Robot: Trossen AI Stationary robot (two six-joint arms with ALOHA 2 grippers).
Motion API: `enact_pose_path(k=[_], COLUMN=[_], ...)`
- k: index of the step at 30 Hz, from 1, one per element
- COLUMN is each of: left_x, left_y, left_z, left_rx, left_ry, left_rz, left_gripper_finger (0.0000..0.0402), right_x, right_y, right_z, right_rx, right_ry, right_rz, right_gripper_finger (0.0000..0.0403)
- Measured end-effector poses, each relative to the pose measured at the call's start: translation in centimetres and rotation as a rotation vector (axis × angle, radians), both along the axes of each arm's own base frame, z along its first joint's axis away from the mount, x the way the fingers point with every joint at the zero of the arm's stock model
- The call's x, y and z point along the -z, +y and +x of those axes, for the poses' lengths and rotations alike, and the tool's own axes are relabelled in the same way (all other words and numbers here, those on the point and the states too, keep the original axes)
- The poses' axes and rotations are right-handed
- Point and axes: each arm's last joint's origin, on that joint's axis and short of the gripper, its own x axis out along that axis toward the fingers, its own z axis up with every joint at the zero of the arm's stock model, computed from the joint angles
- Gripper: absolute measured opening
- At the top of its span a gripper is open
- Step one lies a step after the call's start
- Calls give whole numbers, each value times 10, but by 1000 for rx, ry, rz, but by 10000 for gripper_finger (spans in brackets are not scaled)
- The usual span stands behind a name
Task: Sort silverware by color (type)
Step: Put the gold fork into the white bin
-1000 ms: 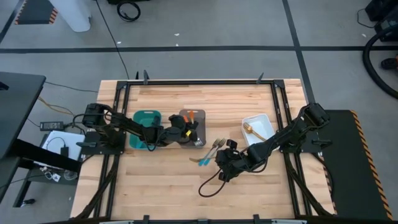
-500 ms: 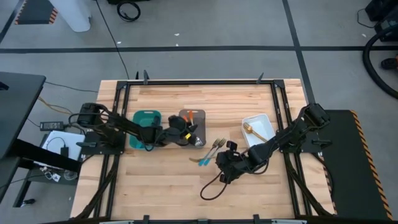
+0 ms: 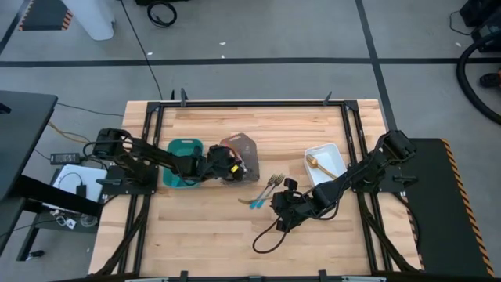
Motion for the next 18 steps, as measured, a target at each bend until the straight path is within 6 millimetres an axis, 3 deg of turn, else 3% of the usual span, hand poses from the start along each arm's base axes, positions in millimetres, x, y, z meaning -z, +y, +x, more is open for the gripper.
enact_pose_path(k=[9,18], left_x=[-27,-50], left_y=[-2,-8], left_z=[21,31], left_rx=[69,207], left_ry=[11,223], left_rz=[80,142], left_gripper_finger=[149,149], right_x=[0,1], right_y=[0,2], right_z=[0,-2], right_rx=[-9,-23], right_ry=[0,16], right_rz=[-7,-13], right_gripper_finger=[75,75])
